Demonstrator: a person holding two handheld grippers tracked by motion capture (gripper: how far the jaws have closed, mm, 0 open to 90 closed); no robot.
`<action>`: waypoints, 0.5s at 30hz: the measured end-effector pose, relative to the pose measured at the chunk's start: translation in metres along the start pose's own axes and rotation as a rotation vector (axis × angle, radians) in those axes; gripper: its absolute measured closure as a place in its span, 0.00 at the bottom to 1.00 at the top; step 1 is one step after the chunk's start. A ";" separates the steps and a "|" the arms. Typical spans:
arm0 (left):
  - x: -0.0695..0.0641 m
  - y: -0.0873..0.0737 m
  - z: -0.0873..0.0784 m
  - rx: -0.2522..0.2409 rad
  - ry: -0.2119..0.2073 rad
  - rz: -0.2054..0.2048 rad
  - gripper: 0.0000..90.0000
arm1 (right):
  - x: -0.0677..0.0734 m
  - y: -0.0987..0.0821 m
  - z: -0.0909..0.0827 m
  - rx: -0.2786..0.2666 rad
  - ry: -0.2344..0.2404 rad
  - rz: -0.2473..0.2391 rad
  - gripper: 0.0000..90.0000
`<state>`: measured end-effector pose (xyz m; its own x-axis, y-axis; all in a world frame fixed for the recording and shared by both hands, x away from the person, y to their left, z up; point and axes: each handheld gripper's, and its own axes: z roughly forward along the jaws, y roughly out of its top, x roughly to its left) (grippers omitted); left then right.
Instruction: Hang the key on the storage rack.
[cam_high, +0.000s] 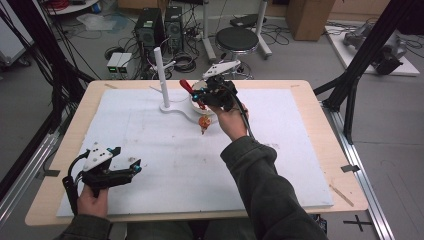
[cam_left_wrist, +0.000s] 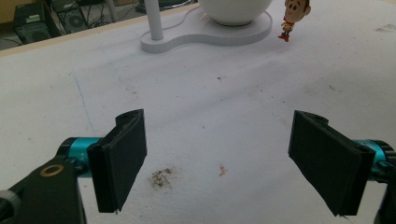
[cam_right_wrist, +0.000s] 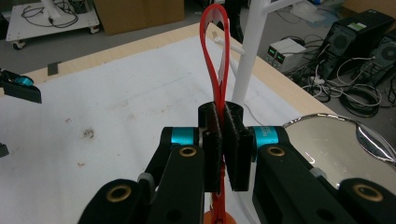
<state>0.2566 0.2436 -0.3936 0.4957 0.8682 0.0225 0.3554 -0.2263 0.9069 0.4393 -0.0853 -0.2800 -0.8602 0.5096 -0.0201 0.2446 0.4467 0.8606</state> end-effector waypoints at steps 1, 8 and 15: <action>0.000 0.000 0.000 0.000 -0.001 -0.003 0.22 | 0.000 0.001 0.001 0.003 0.001 0.007 0.96; -0.001 0.000 0.000 0.001 -0.004 0.004 0.22 | 0.001 0.005 0.007 -0.010 -0.005 0.013 0.96; 0.000 0.000 0.000 -0.002 0.000 -0.001 0.22 | 0.003 0.010 0.020 0.003 -0.001 0.020 0.96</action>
<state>0.2566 0.2433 -0.3938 0.4952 0.8685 0.0212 0.3542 -0.2241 0.9079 0.4485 -0.0650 -0.2816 -0.8548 0.5190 -0.0032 0.2631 0.4385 0.8594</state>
